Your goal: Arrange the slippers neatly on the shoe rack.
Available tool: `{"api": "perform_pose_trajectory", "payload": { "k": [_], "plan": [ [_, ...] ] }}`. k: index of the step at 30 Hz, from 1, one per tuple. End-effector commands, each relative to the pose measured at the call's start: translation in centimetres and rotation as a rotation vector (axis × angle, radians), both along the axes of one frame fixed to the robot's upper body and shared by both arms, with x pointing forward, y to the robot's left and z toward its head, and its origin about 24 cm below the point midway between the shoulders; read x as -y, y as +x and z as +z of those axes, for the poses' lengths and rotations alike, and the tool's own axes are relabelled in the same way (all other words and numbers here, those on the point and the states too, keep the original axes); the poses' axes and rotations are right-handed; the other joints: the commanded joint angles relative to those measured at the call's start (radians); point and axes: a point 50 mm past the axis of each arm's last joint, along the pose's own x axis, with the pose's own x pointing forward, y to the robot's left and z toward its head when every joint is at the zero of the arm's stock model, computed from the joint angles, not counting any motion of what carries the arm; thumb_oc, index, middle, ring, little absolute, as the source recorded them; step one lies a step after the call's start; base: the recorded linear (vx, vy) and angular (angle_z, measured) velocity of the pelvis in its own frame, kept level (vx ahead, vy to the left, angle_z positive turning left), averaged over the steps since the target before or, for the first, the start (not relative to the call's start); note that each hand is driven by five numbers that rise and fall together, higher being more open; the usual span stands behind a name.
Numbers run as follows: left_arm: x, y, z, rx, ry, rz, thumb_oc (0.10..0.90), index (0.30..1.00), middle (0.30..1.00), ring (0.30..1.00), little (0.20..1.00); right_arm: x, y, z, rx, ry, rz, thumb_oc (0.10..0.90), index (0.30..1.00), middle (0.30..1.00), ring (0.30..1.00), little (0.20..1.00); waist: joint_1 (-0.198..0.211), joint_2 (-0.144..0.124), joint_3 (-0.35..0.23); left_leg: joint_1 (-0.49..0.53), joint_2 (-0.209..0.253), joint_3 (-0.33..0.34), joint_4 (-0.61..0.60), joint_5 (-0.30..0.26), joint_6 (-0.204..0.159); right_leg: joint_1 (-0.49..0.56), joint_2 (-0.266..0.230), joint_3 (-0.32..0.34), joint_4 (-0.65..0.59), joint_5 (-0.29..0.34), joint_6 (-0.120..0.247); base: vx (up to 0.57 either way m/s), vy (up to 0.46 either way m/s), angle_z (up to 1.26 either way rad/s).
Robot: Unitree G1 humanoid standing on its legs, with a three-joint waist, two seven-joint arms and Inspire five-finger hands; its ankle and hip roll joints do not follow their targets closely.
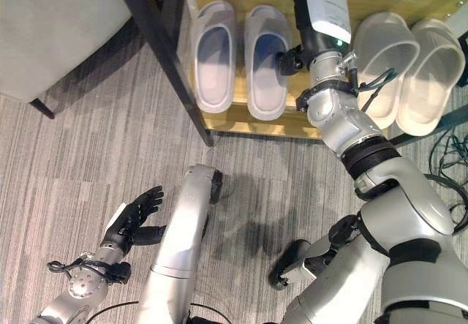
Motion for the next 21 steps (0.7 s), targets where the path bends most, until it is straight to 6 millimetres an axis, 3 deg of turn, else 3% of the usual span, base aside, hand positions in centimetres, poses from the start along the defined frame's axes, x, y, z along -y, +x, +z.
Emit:
{"api": "perform_pose_trajectory", "payload": {
  "k": [1,2,9,21],
  "plan": [
    [-0.2,-0.2,1.8,0.091,-0.028,-0.015,0.800,0.900,0.900,0.900,0.900,-2.4,-2.5,6.6,0.249,0.071,0.179,0.800,0.900,0.900,0.900,0.900,0.035,-0.022,-0.031,-0.055,0.045,-0.052,-0.056,-0.072,-0.013,0.024,-0.002,0.113,0.075,-0.043,-0.082,-0.02,-0.003,-0.05],
    [-0.2,-0.3,1.8,0.091,-0.026,-0.015,0.800,0.900,0.900,0.900,0.900,-2.4,-2.5,6.6,0.249,0.073,0.179,0.800,0.900,0.900,0.900,0.900,0.036,-0.025,-0.031,-0.055,0.045,-0.052,-0.056,-0.072,-0.013,0.024,-0.001,0.115,0.075,-0.043,-0.082,-0.02,-0.004,-0.04],
    [0.2,0.0,1.5,0.082,-0.022,-0.014,0.800,0.900,0.900,0.900,0.900,-3.2,-3.3,3.4,0.189,0.518,0.427,0.800,0.900,0.900,0.900,0.900,0.004,-0.030,-0.031,-0.055,0.047,-0.042,-0.054,-0.074,-0.013,0.008,0.009,0.117,0.085,-0.051,-0.080,-0.01,0.001,-0.05],
    [0.3,0.2,1.7,0.098,-0.018,0.008,0.800,0.900,0.900,0.900,0.900,-4.9,-2.9,-0.2,0.063,0.630,0.478,0.800,0.900,0.900,0.900,0.900,-0.012,-0.036,-0.031,-0.055,0.050,-0.043,-0.058,-0.076,-0.014,0.008,0.004,0.113,0.090,-0.058,-0.079,0.00,-0.004,-0.02]
  ]
}}
